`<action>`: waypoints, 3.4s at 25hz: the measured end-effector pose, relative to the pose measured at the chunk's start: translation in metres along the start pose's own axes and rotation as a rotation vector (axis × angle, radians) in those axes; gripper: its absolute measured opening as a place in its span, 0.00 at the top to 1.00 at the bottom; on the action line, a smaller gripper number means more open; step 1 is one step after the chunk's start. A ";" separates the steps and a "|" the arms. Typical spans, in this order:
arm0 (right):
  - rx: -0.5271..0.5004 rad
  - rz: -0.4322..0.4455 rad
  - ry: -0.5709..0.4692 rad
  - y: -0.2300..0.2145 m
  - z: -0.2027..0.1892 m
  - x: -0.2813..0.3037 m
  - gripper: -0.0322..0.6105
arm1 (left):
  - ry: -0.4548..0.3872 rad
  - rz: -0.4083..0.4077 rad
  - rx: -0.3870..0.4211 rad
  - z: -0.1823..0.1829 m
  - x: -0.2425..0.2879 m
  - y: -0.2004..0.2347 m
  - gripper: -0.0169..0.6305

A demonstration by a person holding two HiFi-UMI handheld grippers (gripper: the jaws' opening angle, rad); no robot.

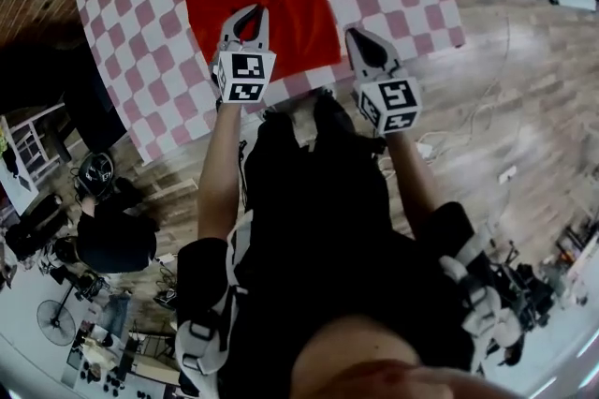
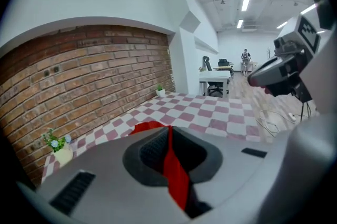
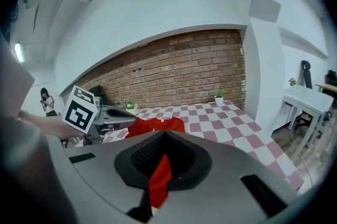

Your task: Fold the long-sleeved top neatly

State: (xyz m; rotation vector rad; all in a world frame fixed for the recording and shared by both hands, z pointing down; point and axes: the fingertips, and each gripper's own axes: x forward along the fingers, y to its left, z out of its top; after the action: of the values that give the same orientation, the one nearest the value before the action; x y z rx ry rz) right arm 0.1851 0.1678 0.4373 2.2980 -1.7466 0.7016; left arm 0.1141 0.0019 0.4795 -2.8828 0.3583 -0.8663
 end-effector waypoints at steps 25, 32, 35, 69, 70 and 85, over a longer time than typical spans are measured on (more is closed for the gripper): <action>-0.021 0.081 0.095 -0.069 -0.042 0.026 0.94 | 0.180 -0.079 -0.032 -0.096 0.115 -0.137 0.94; -0.026 0.087 0.103 -0.064 -0.045 0.022 0.94 | 0.188 -0.149 -0.082 -0.101 0.110 -0.160 0.83; -0.028 0.088 0.097 -0.062 -0.043 0.018 0.94 | 0.189 -0.167 -0.080 -0.100 0.105 -0.169 0.78; -0.102 0.259 -0.052 0.007 0.052 0.027 0.94 | -0.074 0.222 -0.369 0.004 -0.086 0.013 0.96; -0.106 0.259 -0.053 0.009 0.056 0.034 0.94 | -0.076 0.228 -0.368 0.003 -0.087 0.024 0.96; -0.248 0.304 0.034 0.026 0.122 0.180 0.93 | -0.022 0.138 -0.282 -0.007 -0.019 0.177 0.96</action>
State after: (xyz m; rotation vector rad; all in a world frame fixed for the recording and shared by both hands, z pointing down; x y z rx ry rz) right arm 0.2291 -0.0453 0.4099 1.8724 -2.0606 0.5290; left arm 0.0609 -0.1647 0.4454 -3.0690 0.7217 -0.8197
